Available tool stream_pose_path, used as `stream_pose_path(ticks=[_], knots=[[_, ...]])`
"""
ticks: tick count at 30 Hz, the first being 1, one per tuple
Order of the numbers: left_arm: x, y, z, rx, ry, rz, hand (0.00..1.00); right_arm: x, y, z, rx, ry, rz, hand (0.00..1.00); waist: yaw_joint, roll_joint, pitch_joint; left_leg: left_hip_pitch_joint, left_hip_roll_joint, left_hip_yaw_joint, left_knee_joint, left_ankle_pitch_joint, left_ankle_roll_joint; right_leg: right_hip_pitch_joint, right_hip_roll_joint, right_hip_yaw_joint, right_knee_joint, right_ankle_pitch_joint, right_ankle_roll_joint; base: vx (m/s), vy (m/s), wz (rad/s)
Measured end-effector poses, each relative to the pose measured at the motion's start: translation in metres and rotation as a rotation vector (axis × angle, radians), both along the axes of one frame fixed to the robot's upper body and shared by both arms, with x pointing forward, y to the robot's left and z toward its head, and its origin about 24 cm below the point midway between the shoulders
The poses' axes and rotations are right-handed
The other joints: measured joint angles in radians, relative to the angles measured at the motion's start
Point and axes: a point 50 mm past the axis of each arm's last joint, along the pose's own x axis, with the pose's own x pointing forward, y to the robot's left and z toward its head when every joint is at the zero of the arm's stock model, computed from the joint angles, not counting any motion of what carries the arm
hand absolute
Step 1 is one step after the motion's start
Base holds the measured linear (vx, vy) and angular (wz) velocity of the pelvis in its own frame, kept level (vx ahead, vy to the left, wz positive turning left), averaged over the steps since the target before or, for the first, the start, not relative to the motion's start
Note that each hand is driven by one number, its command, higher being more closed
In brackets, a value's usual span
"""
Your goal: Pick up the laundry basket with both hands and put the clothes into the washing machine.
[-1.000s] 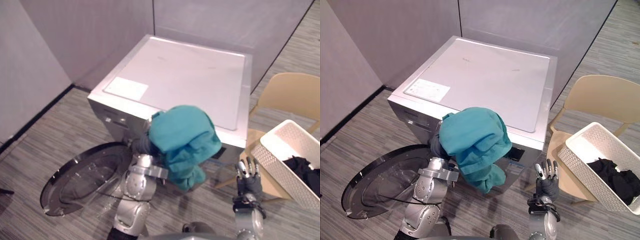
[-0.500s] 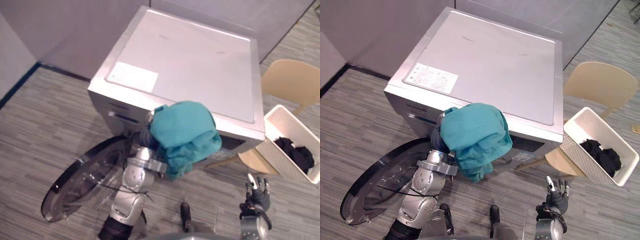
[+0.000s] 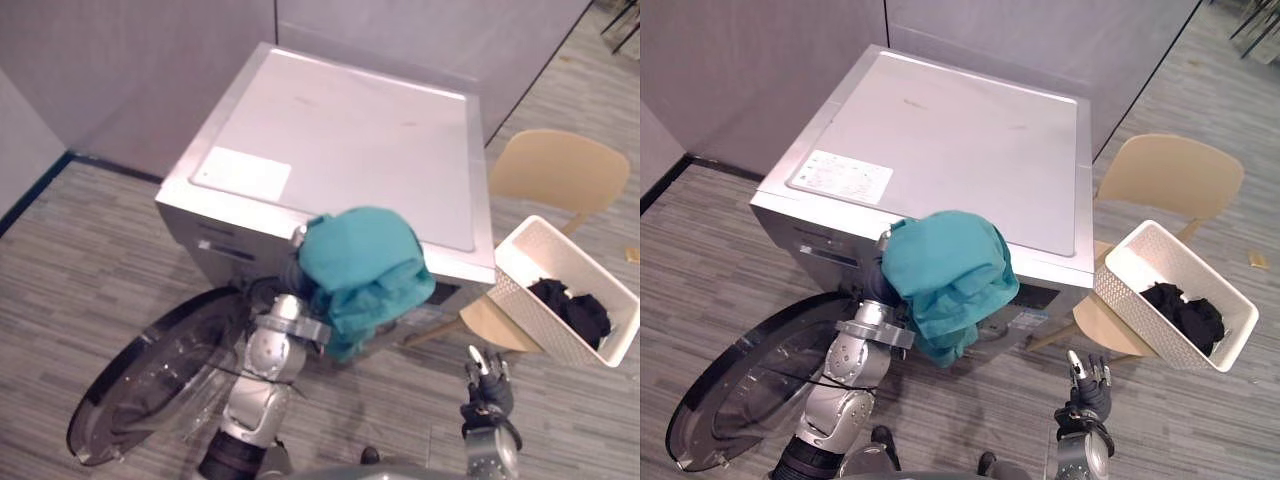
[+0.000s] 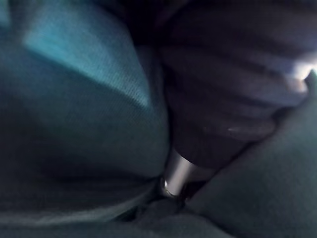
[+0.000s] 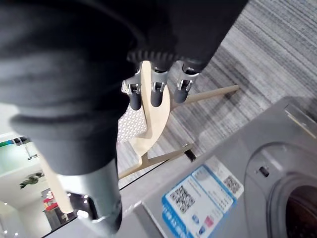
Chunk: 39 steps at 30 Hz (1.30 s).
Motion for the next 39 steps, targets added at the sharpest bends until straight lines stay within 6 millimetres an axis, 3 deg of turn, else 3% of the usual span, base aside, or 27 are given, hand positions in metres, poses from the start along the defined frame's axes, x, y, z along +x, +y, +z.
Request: stream_pose_path(ticks=[3, 4, 5, 6, 7, 8, 9, 12, 16, 21, 25, 33, 39], knots=[[0.0, -0.001, -0.006, 0.007, 0.035, -0.004, 1.0, 0.0, 0.0, 0.0, 0.0, 0.003, -0.001, 0.0, 0.003, 0.016, 0.001, 0.046, 0.026, -0.052, -0.022, 0.03, -0.022, 0.027, 0.042, 0.01, 0.049, -0.027, -0.011, 0.1, -0.25, 0.17], [0.0, -0.002, -0.006, 0.005, 0.033, -0.005, 1.0, 0.001, -0.001, 0.0, -0.006, 0.001, 0.005, 0.0, 0.0, 0.033, 0.013, 0.079, 0.052, -0.065, -0.03, 0.041, -0.036, 0.009, 0.06, 0.016, 0.117, -0.107, -0.065, 0.09, -0.369, 0.31], [0.0, -0.002, -0.005, 0.003, 0.028, -0.009, 1.0, -0.001, -0.001, -0.001, -0.005, 0.005, 0.005, 0.0, -0.004, 0.013, 0.005, 0.086, 0.048, -0.077, -0.02, 0.04, -0.039, 0.034, 0.054, 0.021, 0.015, -0.122, -0.088, 0.06, -0.348, 0.39], [0.0, -0.003, -0.003, -0.001, 0.017, -0.01, 1.0, -0.001, 0.002, -0.001, 0.002, 0.003, 0.008, 0.0, -0.001, -0.028, 0.005, 0.086, 0.022, -0.084, 0.01, 0.029, -0.051, 0.057, 0.035, 0.019, -0.067, -0.094, -0.079, 0.06, -0.26, 0.4], [0.0, -0.005, -0.003, -0.009, 0.019, -0.016, 1.0, 0.0, 0.002, 0.0, 0.0, 0.001, 0.008, 0.0, -0.001, -0.02, 0.008, 0.078, 0.028, -0.109, 0.033, 0.013, -0.066, 0.083, 0.036, 0.014, -0.074, -0.116, -0.078, 0.06, -0.281, 0.39], [-0.003, -0.011, -0.004, -0.022, 0.029, -0.036, 1.0, 0.0, -0.002, 0.0, -0.012, 0.0, -0.006, 0.0, 0.002, 0.015, 0.012, 0.06, 0.056, -0.15, 0.06, 0.008, -0.073, 0.079, 0.062, -0.006, -0.046, -0.122, -0.08, 0.01, -0.216, 0.34], [-0.006, -0.014, -0.006, -0.021, 0.037, -0.061, 1.0, 0.0, -0.001, 0.0, -0.011, 0.003, -0.002, 0.0, 0.004, 0.033, 0.023, 0.065, 0.049, -0.182, 0.074, 0.009, -0.073, 0.076, 0.066, -0.015, -0.006, -0.137, -0.087, -0.01, -0.184, 0.23], [-0.009, -0.017, -0.007, -0.02, 0.037, -0.084, 1.0, 0.001, 0.005, -0.001, -0.009, 0.009, 0.031, 0.0, 0.004, 0.04, 0.028, 0.065, 0.034, -0.189, 0.109, -0.004, -0.077, 0.019, 0.053, -0.012, 0.144, -0.242, -0.098, -0.05, -0.127, 0.08], [-0.012, -0.018, -0.008, -0.025, 0.041, -0.09, 1.0, -0.004, 0.01, -0.004, -0.002, 0.026, 0.049, 0.0, 0.001, 0.027, 0.036, 0.059, 0.014, -0.19, 0.112, -0.036, -0.053, -0.047, 0.022, -0.011, 0.266, -0.315, -0.085, -0.14, -0.07, 0.07], [-0.014, -0.02, 0.0, -0.042, 0.011, -0.099, 1.0, -0.007, 0.01, -0.005, -0.001, 0.038, 0.045, 0.0, -0.003, 0.021, 0.025, 0.059, -0.022, -0.177, 0.046, 0.002, -0.089, -0.075, -0.01, -0.012, 0.263, -0.309, -0.068, -0.04, 0.022, 0.06], [-0.014, -0.021, -0.001, -0.04, 0.016, -0.103, 1.0, -0.002, 0.012, -0.004, 0.004, 0.029, 0.043, 0.0, -0.001, 0.024, 0.02, 0.06, -0.024, -0.165, 0.011, 0.023, -0.097, -0.051, -0.011, -0.016, 0.175, -0.25, -0.059, 0.07, 0.051, -0.04], [-0.009, -0.021, -0.009, 0.002, 0.04, -0.107, 1.0, 0.009, 0.024, -0.011, 0.028, 0.057, 0.091, 0.0, 0.0, 0.002, 0.002, 0.078, -0.068, -0.133, -0.052, 0.039, -0.071, 0.034, -0.052, -0.012, -0.05, -0.13, -0.004, 0.08, 0.115, -0.04], [-0.009, -0.02, -0.012, 0.014, 0.055, -0.096, 1.0, 0.011, 0.025, -0.011, 0.014, 0.06, 0.105, 0.0, -0.002, -0.006, -0.003, 0.079, -0.07, -0.12, -0.079, 0.044, -0.063, 0.047, -0.052, -0.006, -0.124, -0.075, -0.005, -0.01, 0.049, -0.09]])
